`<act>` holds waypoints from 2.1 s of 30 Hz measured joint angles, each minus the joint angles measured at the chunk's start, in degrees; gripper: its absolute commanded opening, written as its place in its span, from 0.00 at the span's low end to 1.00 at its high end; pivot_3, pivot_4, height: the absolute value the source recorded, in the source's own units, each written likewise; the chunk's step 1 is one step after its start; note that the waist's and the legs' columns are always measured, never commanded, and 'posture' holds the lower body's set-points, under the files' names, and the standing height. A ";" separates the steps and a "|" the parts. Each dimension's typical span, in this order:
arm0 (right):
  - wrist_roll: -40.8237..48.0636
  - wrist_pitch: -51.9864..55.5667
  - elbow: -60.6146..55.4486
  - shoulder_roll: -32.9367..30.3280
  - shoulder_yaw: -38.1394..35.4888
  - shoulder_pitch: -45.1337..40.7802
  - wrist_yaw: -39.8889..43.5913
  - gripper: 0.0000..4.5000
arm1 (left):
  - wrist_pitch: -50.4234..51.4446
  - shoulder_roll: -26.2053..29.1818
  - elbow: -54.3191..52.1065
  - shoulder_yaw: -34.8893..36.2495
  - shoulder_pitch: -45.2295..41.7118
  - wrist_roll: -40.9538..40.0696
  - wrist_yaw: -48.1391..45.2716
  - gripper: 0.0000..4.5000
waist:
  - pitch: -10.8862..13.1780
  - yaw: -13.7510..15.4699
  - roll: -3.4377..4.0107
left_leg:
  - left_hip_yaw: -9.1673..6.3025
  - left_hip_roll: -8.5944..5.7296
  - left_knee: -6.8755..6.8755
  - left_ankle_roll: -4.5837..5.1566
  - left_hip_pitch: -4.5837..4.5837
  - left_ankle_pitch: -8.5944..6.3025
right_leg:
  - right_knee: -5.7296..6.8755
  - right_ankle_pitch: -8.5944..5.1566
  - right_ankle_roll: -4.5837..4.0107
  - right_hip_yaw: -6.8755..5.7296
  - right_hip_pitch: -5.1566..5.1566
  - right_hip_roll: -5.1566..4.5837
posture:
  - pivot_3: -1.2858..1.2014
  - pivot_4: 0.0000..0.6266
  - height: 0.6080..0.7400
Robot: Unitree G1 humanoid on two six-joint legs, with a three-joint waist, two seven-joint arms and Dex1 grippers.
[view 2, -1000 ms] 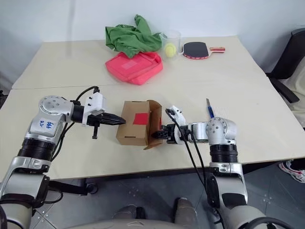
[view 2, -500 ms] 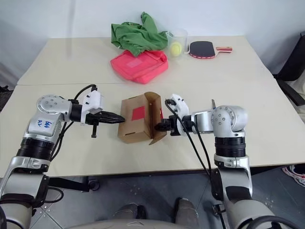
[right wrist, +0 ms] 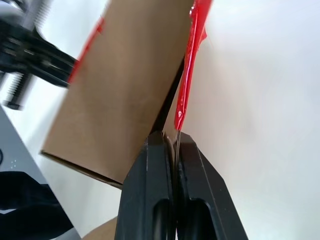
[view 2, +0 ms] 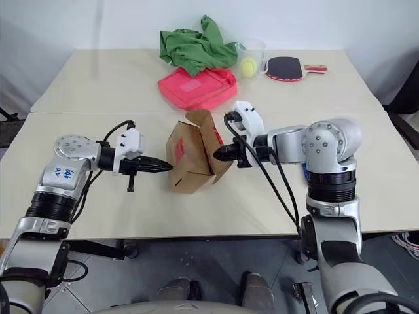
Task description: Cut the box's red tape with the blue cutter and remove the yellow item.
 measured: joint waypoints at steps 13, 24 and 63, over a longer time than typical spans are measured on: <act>19.15 -0.08 -3.02 0.94 2.48 -1.21 -20.49 0.01 | 2.07 0.09 0.03 -0.74 4.15 0.15 1.39 0.00 | 0.05 -1.56 -0.07 | 0.00 0.02 -0.06 -0.02 -0.08 0.00 | -0.06 0.00 0.00 -0.10 -0.04 0.07 | 0.52 0.24 1.00; 28.80 -0.02 1.39 2.42 5.59 -3.67 -32.58 0.01 | 8.61 5.09 -2.82 7.86 4.81 -7.07 2.61 0.00 | 0.07 -1.86 -0.06 | 0.00 0.06 -0.10 -0.03 -0.08 0.00 | -0.04 0.00 0.00 -0.01 -0.13 0.07 | 0.52 0.24 1.00; 57.92 -14.99 7.26 -5.61 17.98 -7.70 -61.13 0.01 | 16.31 -0.89 -6.57 3.78 -2.76 -15.31 2.31 0.00 | 0.13 -1.71 -0.14 | 0.25 -0.01 0.01 -0.14 -0.83 0.04 | 0.10 0.00 0.00 -0.02 -0.84 0.18 | 0.52 0.24 1.00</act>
